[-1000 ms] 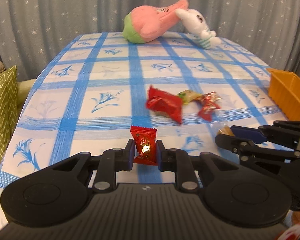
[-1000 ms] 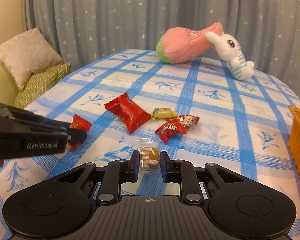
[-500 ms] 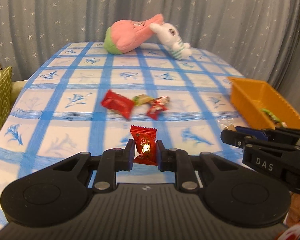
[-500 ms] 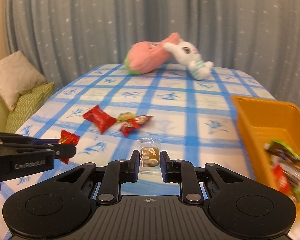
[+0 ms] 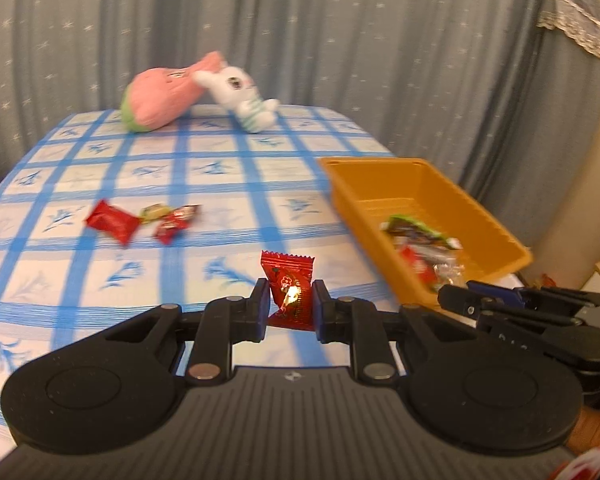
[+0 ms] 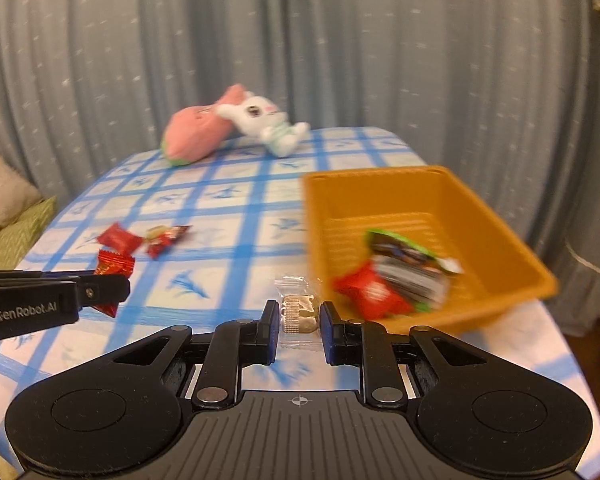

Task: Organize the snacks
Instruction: 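Carry both held snacks over the orange tray, then open the left tool to drop the red candy while the right tool releases the clear packet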

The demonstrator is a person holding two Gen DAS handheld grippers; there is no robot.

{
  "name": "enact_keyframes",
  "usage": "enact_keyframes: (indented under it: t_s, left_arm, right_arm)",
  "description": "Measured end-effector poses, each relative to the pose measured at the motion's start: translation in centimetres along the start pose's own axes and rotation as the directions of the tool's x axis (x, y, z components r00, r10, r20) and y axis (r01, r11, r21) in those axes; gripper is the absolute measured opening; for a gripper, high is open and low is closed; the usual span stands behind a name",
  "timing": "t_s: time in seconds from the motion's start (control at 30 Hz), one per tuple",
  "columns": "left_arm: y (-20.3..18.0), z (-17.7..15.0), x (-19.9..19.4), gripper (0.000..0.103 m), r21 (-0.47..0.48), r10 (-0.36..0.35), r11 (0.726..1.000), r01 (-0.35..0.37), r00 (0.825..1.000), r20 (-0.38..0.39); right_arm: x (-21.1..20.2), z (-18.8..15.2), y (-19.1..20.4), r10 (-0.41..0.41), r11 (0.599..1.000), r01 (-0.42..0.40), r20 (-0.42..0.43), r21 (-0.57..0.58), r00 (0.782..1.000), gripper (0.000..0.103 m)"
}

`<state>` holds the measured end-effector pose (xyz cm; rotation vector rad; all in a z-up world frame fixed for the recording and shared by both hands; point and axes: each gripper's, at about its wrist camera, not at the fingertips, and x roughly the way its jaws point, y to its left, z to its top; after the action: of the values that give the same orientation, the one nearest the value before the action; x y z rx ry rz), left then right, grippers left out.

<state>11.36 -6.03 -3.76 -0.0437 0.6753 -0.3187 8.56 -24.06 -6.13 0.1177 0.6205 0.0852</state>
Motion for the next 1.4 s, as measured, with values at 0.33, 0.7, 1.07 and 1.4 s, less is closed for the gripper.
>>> enact_keyframes:
  t_s: [0.33,0.7,1.07,1.4]
  left_arm:
    - [-6.4,1.1,0.1,0.019,0.053,-0.076,0.996,0.075,0.997,0.006]
    - [-10.2,2.2,1.0,0.019,0.096,-0.110,0.989,0.109,0.994,0.001]
    - [-12.4,3.3,3.9,0.019,0.121,-0.134,0.983,0.136,0.991,-0.018]
    - [-13.2,4.6,7.5,0.019,0.131,-0.140,0.981,0.144,0.989,-0.039]
  right_arm:
    - [-3.7,0.3,-5.8,-0.071,0.995,0.069,0.017,0.075,0.997,0.022]
    - [-5.0,1.0,-9.4,-0.106,0.989,0.102,0.037,0.103,0.994,0.022]
    - [-4.1,3.1,-12.5,-0.112,0.986,0.105,0.050,0.131,0.992,0.022]
    - [-1.2,5.2,-14.4,-0.100,0.986,0.095,0.029,0.138,0.995,0.022]
